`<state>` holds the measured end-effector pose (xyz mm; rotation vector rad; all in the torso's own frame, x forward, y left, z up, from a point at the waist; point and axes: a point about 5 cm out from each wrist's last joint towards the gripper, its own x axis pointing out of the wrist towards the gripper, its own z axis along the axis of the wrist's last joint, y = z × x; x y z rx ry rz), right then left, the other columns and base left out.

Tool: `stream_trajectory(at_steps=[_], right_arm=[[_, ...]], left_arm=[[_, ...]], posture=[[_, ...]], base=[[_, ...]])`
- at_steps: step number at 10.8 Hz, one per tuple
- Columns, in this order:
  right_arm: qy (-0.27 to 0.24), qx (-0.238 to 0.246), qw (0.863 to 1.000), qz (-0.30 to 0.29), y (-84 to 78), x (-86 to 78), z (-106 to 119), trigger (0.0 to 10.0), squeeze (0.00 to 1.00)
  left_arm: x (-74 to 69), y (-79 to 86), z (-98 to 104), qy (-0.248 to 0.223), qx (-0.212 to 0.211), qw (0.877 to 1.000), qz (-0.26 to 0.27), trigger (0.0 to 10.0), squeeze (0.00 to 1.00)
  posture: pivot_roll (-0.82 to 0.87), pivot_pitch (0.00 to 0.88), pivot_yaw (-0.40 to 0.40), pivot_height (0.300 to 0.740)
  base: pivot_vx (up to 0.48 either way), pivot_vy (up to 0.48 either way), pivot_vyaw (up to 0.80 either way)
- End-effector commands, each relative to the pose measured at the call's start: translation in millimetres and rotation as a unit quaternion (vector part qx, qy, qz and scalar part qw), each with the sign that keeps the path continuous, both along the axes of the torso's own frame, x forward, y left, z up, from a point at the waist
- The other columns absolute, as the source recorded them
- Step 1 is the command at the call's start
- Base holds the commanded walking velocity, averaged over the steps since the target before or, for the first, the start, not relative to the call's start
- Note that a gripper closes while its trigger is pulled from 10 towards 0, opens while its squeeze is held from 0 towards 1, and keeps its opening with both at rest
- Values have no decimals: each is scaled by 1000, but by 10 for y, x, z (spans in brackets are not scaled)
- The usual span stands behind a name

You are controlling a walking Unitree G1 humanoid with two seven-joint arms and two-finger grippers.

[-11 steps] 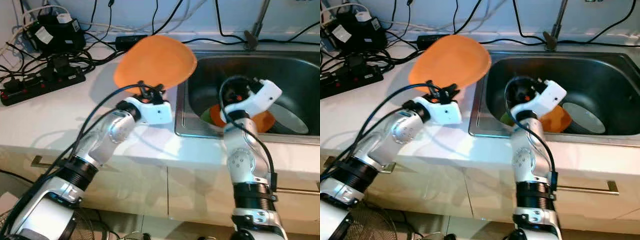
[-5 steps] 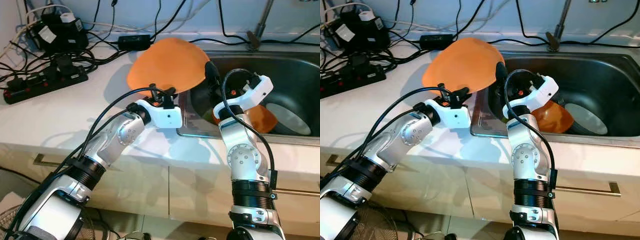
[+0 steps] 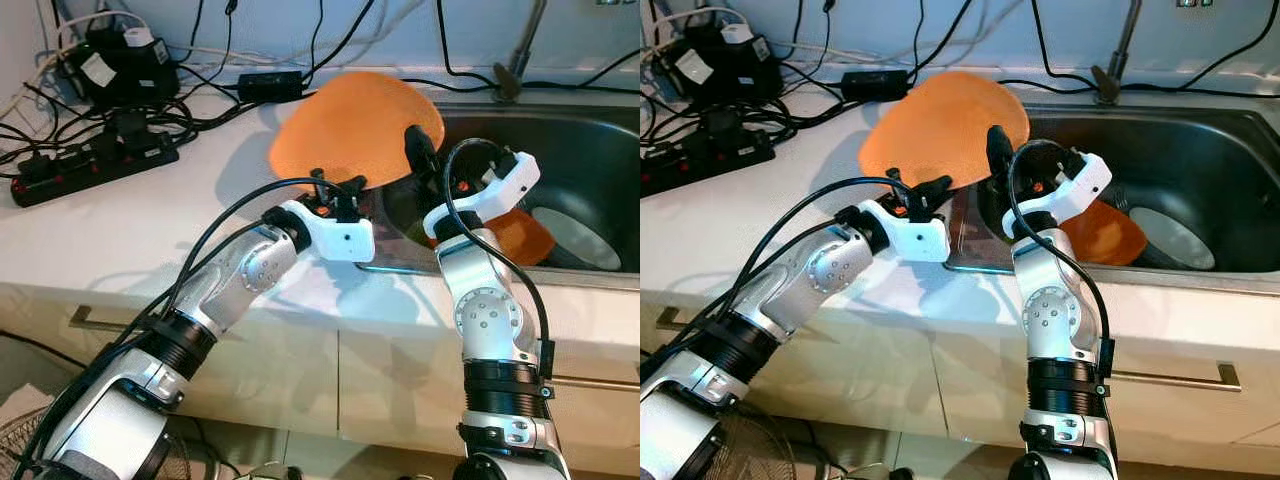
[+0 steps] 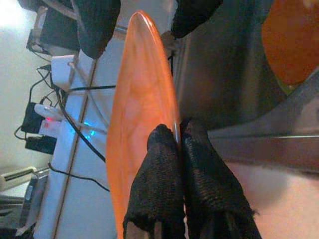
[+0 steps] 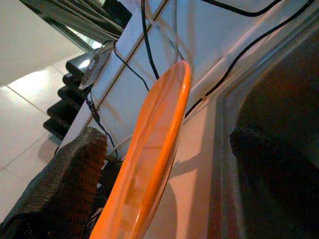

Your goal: Kitchen organization

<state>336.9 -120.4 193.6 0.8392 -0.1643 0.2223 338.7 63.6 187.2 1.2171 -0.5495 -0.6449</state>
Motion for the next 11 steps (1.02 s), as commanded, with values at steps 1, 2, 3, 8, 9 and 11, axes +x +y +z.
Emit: stream_trajectory(at_steps=[1, 2, 3, 8, 9, 11], right_arm=[[-9, 7, 1000, 10, 31, 14, 53, 10000, 0], [-8, 12, 1000, 8, 23, 20, 50, 10000, 0], [-6, 23, 1000, 2, 1, 31, 52, 2353, 0], [0, 52, 999, -3, -29, 38, 46, 0, 0], [2, 57, 998, -3, -32, 38, 40, 0, 0], [3, 61, 998, -1, -31, 37, 35, 0, 0]], left_arm=[[1, -18, 111, -22, -10, 1000, -9, 10000, 0], [1, -11, 101, -21, -9, 1000, -11, 10000, 0], [-1, -4, 91, -20, -6, 1000, -13, 10000, 0], [-18, -9, 71, -17, -2, 1000, -23, 10000, 0], [-23, -16, 68, -16, -2, 1000, -26, 10000, 0], [-32, -29, 68, -17, -3, 999, -30, 10000, 0]], posture=[[20, 0, 78, 740], [21, 0, 78, 740], [21, 0, 78, 740], [21, 0, 80, 740], [22, 0, 80, 740], [22, 0, 79, 740]], base=[[0, 0, 0], [0, 0, 0], [0, 0, 0], [0, 0, 0], [0, 0, 0], [0, 0, 0]])
